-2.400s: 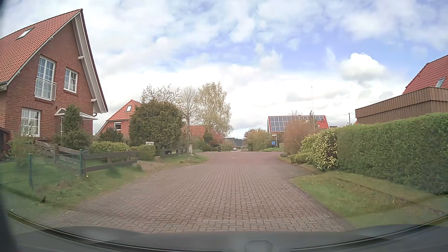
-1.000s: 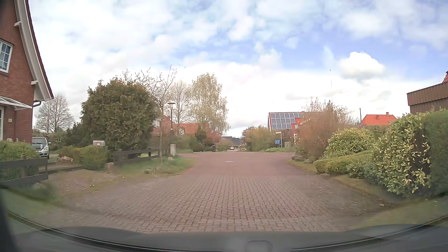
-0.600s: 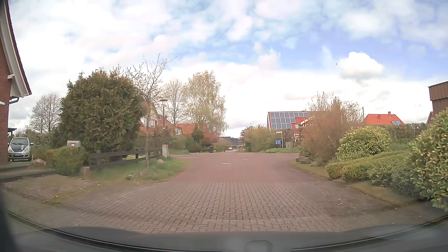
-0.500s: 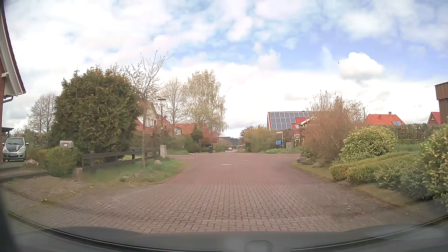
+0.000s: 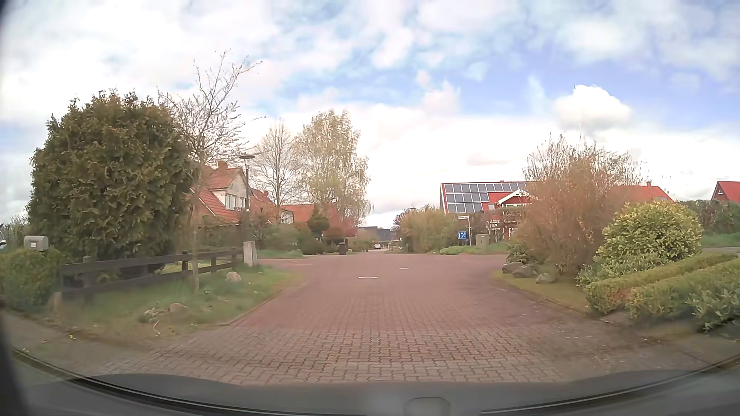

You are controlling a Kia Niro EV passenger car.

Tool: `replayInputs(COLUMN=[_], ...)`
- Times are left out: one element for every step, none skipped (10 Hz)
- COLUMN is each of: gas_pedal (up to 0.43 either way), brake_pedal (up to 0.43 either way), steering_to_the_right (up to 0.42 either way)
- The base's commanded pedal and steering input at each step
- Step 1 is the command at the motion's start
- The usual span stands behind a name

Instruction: Follow the waypoints while adhering to traffic rules and regulations

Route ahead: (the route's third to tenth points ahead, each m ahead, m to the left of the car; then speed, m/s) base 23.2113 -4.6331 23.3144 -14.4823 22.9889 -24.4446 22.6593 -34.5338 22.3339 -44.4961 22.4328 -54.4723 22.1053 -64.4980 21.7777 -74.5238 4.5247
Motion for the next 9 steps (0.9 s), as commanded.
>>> replayInputs(gas_pedal=[0.118,0.118,0.118,0.118,0.118,0.118,0.118,0.118,0.118], brake_pedal=[0.0,0.0,0.0,0.006,0.0,0.0,0.0,0.0,0.0], steering_to_the_right=[0.008,0.007,0.006,0.007,0.007,0.007,0.007,0.007,0.007])
